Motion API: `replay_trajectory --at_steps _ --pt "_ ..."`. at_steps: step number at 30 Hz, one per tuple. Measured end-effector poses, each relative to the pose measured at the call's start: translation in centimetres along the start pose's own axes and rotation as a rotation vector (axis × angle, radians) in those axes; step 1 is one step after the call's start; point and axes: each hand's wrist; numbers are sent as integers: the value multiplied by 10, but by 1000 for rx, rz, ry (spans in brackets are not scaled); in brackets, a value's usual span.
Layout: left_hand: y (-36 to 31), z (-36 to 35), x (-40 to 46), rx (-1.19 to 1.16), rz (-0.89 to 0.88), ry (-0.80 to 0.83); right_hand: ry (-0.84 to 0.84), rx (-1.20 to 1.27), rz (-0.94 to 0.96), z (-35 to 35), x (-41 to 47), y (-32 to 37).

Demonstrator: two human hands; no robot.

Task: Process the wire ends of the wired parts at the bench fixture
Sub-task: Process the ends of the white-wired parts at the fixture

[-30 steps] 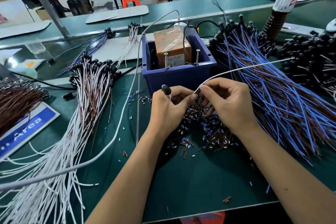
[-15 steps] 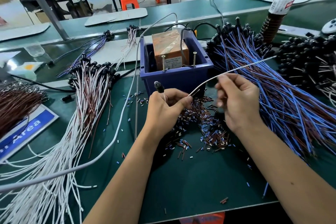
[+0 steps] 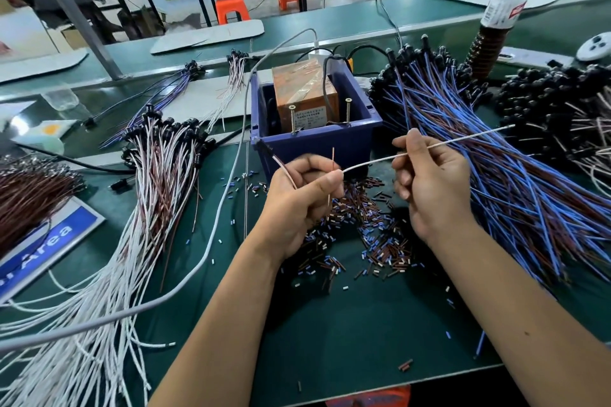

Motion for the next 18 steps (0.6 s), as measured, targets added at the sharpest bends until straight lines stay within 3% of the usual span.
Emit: replay_trajectory --at_steps 7,10,15,18 --pt "3 0 4 71 -127 -196 38 -42 28 2 0 4" --pt "3 -1 3 126 -136 -185 219 -259 132 1 -6 5" --pt "-2 -4 0 -15 -119 -9 661 -667 298 -7 -23 -3" --pt "-3 -6 -1 4 -97 -23 738 -736 315 -8 -24 -5"
Point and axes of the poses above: each hand's wrist, its own x-axis towards the middle knuckle, its own z-axis out of the back of the hand, y = z × x, and after that the axes turned 6 degrees about -y, right-handed
